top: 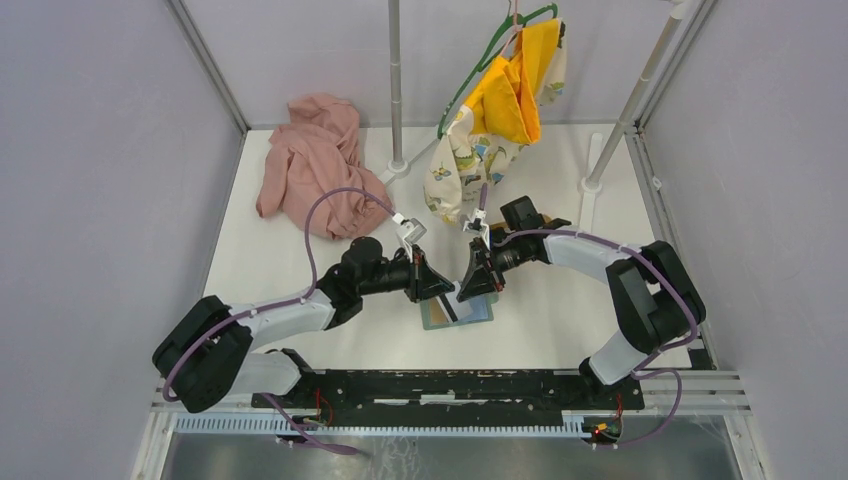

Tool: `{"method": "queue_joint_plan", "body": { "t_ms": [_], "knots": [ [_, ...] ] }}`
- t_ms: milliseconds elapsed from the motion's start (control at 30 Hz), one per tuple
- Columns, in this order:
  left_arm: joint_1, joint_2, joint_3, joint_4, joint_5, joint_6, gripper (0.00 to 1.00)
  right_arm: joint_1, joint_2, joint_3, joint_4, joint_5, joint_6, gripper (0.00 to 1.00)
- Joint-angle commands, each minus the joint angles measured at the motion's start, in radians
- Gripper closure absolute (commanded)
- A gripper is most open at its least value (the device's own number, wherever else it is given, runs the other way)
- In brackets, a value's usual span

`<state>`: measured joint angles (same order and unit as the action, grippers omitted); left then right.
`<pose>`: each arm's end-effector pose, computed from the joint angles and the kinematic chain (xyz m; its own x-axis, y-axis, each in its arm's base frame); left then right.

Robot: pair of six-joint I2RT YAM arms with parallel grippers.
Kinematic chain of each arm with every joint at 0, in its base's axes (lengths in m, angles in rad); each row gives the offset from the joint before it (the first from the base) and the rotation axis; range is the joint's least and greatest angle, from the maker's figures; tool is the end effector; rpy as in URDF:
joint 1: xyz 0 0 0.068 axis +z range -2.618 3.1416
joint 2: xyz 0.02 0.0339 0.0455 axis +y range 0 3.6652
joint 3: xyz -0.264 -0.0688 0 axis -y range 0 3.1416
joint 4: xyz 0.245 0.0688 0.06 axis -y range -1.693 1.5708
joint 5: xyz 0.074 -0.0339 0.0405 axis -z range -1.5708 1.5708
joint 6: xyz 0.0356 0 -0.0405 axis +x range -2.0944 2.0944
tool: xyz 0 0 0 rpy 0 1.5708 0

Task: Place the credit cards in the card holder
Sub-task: Insert the credit card into the card holder.

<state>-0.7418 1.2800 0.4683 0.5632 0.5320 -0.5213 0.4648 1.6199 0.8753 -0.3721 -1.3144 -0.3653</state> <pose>0.1780 -0.1876 0.2042 -0.6277 -0.0069 -0.7784 0.7289 0.3457 -0.5909 0.2440 0.1609 0.1807 -0.5742 -0.3893 -0.7202 -0.7474 -0.1098 0.6552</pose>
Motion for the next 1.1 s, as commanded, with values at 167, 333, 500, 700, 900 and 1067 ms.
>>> {"method": "queue_joint_plan", "body": {
  "t_ms": [167,333,500,700,900,1067],
  "knots": [
    [0.009,-0.221,-0.038,-0.169,-0.258,0.026,0.57,-0.078,-0.188,-0.241,0.528,0.17,0.473,1.0],
    [0.008,-0.252,-0.114,-0.164,-0.26,-0.039,0.57,-0.156,-0.276,-0.439,0.871,0.322,0.796,1.0],
    [0.007,-0.222,-0.164,-0.117,-0.303,-0.104,0.57,-0.15,-0.256,-0.458,0.868,0.452,0.893,1.0],
    [0.007,-0.178,-0.183,-0.088,-0.357,-0.153,0.64,-0.106,-0.253,-0.513,0.937,0.555,0.979,1.0],
    [0.004,-0.104,-0.203,-0.038,-0.365,-0.174,0.7,-0.069,-0.208,-0.523,0.957,0.572,0.987,1.0],
    [0.004,-0.048,-0.213,-0.007,-0.368,-0.177,0.72,-0.043,-0.185,-0.522,0.957,0.587,0.993,1.0]
  ]
}}
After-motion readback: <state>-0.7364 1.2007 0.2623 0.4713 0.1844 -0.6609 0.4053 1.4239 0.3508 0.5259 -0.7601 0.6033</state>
